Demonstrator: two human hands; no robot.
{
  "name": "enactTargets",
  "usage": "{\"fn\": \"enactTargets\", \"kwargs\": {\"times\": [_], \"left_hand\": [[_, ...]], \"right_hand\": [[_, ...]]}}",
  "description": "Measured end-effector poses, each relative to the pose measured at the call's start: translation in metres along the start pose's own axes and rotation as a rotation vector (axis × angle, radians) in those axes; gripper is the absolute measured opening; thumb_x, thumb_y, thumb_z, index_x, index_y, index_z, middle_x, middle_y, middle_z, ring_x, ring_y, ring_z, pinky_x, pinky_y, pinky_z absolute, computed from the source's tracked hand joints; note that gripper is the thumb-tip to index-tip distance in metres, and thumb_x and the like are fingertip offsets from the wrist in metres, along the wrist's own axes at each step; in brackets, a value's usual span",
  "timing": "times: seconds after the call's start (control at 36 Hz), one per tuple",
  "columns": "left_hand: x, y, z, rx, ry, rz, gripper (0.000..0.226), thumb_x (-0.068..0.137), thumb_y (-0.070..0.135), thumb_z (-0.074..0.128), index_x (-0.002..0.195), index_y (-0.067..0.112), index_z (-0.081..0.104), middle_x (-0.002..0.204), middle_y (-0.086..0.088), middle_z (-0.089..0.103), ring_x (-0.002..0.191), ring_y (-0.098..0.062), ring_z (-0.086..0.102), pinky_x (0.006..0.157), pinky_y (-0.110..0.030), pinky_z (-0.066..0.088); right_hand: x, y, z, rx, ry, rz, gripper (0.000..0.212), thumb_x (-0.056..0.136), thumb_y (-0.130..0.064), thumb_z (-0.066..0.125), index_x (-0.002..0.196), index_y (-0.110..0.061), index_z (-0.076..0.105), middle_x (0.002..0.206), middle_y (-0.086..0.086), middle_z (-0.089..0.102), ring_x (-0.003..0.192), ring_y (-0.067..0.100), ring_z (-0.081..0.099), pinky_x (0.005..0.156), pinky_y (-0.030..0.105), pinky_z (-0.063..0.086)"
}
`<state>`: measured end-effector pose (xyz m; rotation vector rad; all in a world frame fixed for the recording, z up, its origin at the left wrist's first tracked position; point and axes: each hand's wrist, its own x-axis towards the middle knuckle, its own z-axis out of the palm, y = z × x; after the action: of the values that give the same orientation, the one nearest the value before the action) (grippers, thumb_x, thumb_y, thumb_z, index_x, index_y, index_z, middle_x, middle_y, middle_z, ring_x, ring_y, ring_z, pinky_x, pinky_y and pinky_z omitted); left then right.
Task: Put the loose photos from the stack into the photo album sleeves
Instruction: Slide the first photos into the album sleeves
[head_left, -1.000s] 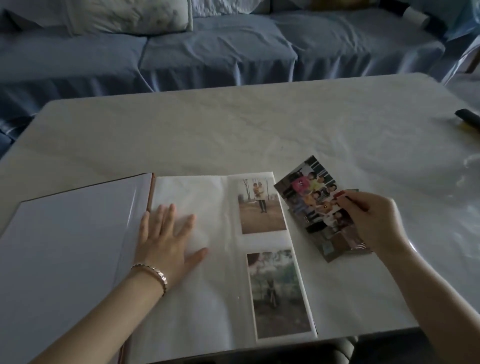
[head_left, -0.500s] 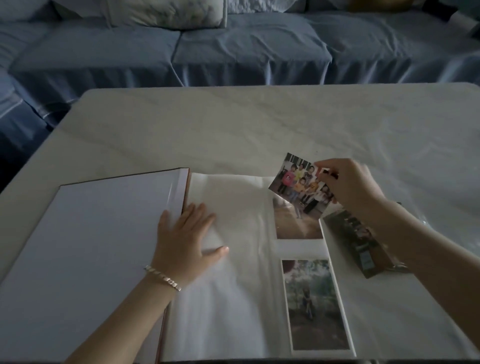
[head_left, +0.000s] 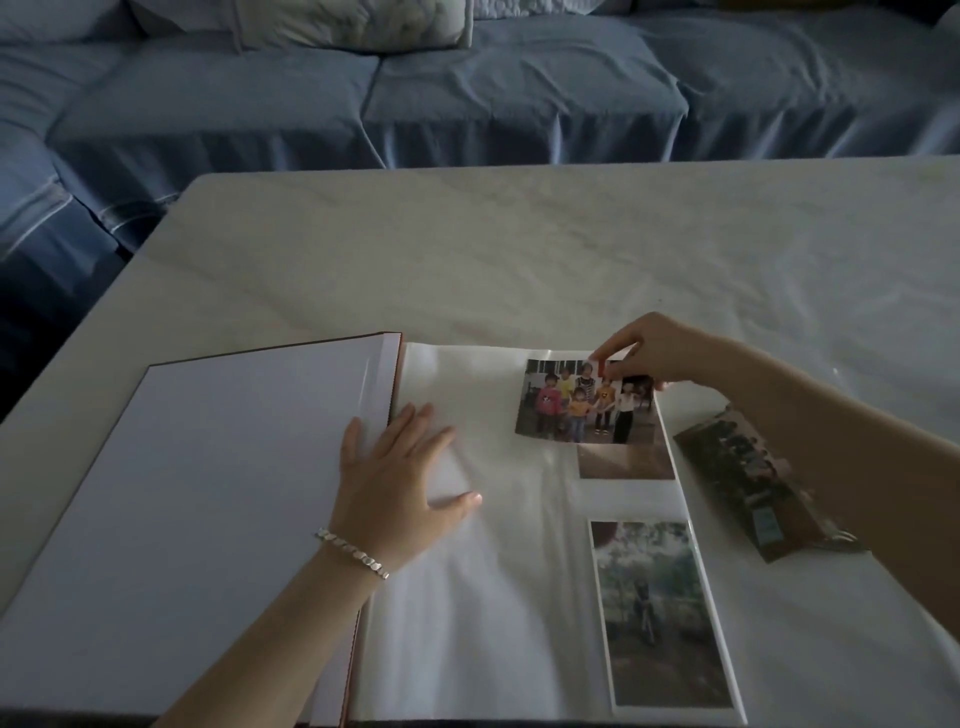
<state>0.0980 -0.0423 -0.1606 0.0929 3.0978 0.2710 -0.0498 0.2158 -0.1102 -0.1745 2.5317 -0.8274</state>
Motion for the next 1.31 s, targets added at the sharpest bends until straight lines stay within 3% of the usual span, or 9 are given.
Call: {"fn": "enactTargets", "kwargs": {"times": [0.17,0.25,0.33,0.47,0.75,1.0,1.08,1.19,1.31], "left_hand": [[-0.001,0.001,-0.003,0.010,-0.029,-0.006,0.075,0.077,0.070,0.049,0.142,0.040,0.029,0.156,0.016,0.008,0.143,0.000,0.001,0.110,-0.039,-0.012],[-0.001,0.001,-0.004,0.006,-0.047,-0.001,0.074,0.079,0.070,0.046,0.143,0.040,0.026,0.156,0.016,0.005,0.142,0.000,-0.002,0.109,-0.038,-0.015],[-0.001,0.000,-0.004,0.020,-0.050,0.009,0.073,0.079,0.072,0.041,0.143,0.042,0.024,0.156,0.017,0.003,0.142,0.001,-0.004,0.106,-0.036,-0.019],[-0.002,0.000,-0.004,0.022,-0.035,0.014,0.071,0.079,0.072,0.042,0.142,0.042,0.028,0.157,0.014,0.004,0.142,0.001,-0.003,0.105,-0.034,-0.021],[-0.002,0.000,-0.006,0.020,-0.032,0.014,0.072,0.078,0.072,0.044,0.141,0.039,0.032,0.157,0.012,0.006,0.143,-0.001,-0.001,0.109,-0.037,-0.016],[0.000,-0.001,-0.004,0.059,-0.065,0.004,0.075,0.078,0.075,0.039,0.143,0.040,0.027,0.157,0.013,0.001,0.143,-0.002,-0.007,0.108,-0.039,-0.017],[0.001,-0.002,-0.003,0.070,-0.078,0.014,0.075,0.078,0.075,0.036,0.144,0.040,0.025,0.157,0.015,0.002,0.143,-0.002,-0.008,0.108,-0.040,-0.018],[0.001,-0.002,-0.003,0.082,-0.090,0.031,0.073,0.080,0.075,0.032,0.145,0.042,0.021,0.156,0.020,0.004,0.143,-0.003,-0.009,0.106,-0.042,-0.020],[0.000,-0.001,-0.004,0.090,-0.091,0.039,0.072,0.081,0.075,0.030,0.145,0.043,0.020,0.155,0.021,0.005,0.143,-0.004,-0.009,0.105,-0.042,-0.022]], "right_hand": [[0.010,-0.010,0.026,0.160,0.024,-0.049,0.026,0.084,-0.013,0.068,0.110,-0.014,0.069,0.080,-0.003,0.063,0.056,0.002,0.054,0.044,0.007,0.039],[0.011,-0.007,0.037,0.289,0.089,-0.028,0.028,0.082,-0.016,0.070,0.110,-0.018,0.065,0.089,0.003,0.066,0.066,0.009,0.059,0.057,0.016,0.047],[0.006,0.001,0.044,0.672,0.150,0.122,0.029,0.080,-0.010,0.072,0.106,-0.011,0.062,0.081,0.008,0.068,0.062,0.014,0.067,0.065,0.025,0.058],[-0.016,0.009,0.058,0.913,0.177,0.264,0.011,0.079,0.000,0.070,0.089,0.001,0.065,0.070,0.011,0.066,0.049,0.013,0.065,0.049,0.022,0.054],[-0.017,-0.004,0.078,0.749,0.246,0.181,0.012,0.082,-0.001,0.067,0.077,-0.011,0.067,0.066,0.006,0.065,0.052,0.014,0.061,0.050,0.020,0.054],[-0.010,-0.028,0.077,0.622,0.034,0.130,0.011,0.081,-0.004,0.069,0.073,-0.012,0.069,0.061,-0.002,0.066,0.047,0.006,0.062,0.048,0.014,0.051],[-0.012,-0.027,0.073,0.667,-0.066,0.128,0.009,0.085,-0.003,0.064,0.081,-0.008,0.069,0.070,0.005,0.068,0.050,0.008,0.064,0.048,0.015,0.051],[-0.016,-0.025,0.075,0.796,0.013,0.186,0.013,0.093,-0.006,0.053,0.091,-0.008,0.066,0.074,0.008,0.072,0.059,0.016,0.067,0.049,0.022,0.053],[-0.021,-0.026,0.085,0.731,0.129,0.149,0.019,0.086,-0.025,0.066,0.089,-0.007,0.067,0.075,0.004,0.071,0.059,0.011,0.067,0.050,0.019,0.052]]}}
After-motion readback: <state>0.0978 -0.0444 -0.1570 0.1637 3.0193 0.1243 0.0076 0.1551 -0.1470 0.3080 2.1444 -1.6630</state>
